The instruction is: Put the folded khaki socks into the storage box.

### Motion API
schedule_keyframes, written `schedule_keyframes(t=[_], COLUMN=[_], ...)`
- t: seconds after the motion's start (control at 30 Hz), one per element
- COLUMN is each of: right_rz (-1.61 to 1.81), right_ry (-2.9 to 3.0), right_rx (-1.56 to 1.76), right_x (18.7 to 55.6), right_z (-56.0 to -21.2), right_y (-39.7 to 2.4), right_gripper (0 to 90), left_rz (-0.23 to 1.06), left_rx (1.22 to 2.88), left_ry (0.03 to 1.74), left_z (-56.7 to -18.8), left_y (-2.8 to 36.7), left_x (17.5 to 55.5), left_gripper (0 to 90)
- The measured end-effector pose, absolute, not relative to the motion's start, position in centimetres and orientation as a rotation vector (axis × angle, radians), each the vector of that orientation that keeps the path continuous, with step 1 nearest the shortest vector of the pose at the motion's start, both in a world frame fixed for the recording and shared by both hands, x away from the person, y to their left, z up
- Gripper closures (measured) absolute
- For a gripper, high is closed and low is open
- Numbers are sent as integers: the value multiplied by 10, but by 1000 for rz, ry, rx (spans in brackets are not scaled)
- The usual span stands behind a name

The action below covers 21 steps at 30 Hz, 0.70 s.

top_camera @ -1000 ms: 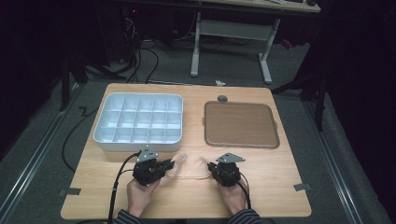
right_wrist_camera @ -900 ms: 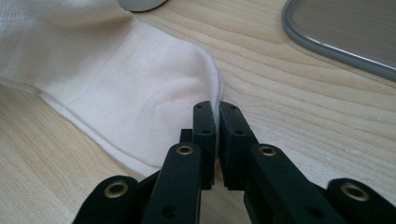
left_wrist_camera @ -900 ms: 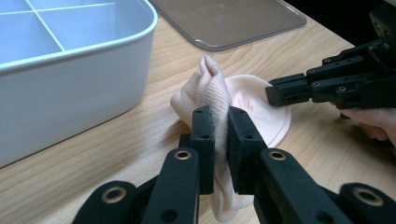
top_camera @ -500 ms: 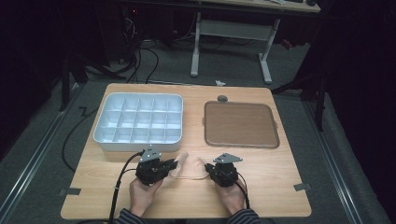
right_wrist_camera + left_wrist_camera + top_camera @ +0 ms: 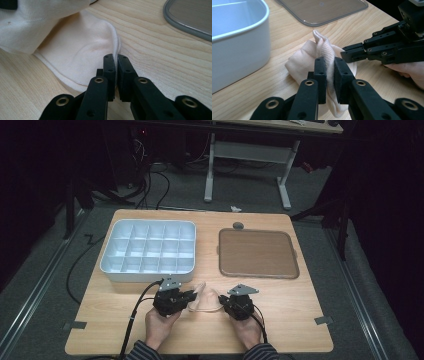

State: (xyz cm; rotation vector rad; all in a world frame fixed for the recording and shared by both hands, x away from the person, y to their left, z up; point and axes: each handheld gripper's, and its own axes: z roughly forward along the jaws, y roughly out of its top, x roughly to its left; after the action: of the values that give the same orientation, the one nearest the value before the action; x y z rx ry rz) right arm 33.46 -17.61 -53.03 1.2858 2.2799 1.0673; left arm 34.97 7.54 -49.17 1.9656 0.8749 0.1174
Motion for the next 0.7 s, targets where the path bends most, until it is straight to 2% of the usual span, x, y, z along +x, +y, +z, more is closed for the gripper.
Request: schedule_keyframes(t=[0.7], right_rz=[1082], right_ry=[2280], right_rx=[1270], right_x=[335], right_z=[-532], right_y=[-176], right_gripper=[859], left_rz=[102], left_rx=[2018], left_ry=[863], left_z=[-501], left_y=[50], left_x=[357], left_gripper=[807])
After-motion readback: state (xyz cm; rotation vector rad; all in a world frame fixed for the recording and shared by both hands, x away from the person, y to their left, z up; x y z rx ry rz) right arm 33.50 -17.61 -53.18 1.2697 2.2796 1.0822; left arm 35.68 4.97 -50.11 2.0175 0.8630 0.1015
